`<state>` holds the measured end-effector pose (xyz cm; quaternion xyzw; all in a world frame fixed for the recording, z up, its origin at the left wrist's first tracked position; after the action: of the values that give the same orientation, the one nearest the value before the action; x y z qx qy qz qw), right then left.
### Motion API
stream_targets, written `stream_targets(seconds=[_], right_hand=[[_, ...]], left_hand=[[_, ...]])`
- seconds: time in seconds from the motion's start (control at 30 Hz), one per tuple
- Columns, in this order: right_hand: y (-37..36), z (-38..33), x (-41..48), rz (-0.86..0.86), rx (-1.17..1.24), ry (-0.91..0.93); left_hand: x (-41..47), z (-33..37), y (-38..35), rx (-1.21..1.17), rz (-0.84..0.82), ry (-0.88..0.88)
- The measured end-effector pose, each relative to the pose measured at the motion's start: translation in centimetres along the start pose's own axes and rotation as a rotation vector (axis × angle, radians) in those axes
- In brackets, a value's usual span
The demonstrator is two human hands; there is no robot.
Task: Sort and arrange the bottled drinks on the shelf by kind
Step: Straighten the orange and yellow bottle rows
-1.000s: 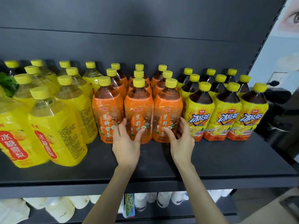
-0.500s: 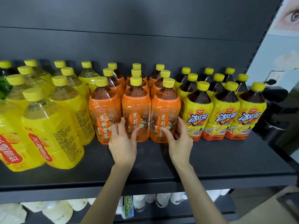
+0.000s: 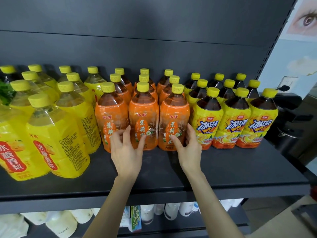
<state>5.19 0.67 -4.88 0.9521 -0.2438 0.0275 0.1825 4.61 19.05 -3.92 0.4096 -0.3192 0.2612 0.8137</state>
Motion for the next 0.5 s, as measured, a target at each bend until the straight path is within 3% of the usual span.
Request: stream_targets(seconds=[0.17,0.3,0.5], right_hand=[[0.0,-0.9,0.3,-0.048,0.079,-0.015],[-0.4,-2.4,1.4,-0.124,0.168,-0.049],[-1.1,-3.1,2.9,-0.217,0.326,-0.137]], left_hand=[[0.2,-1.6,1.2,-0.055,0.231,0.144],[1.4,-3.1,0.5,-0.295,0.139,0.295],[2.8,-4.7,-0.2,-0.47,0.09,0.372]])
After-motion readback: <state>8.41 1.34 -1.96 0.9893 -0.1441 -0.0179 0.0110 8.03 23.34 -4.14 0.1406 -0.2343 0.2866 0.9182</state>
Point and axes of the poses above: each hand's wrist, its own x-axis towards the middle knuckle, its own y-axis out of the back of the hand, z = x × y, the point moved 3 cm from there along x, towards the middle knuckle, and after that the axes turned 12 degrees about -y, right-handed, at the moved point
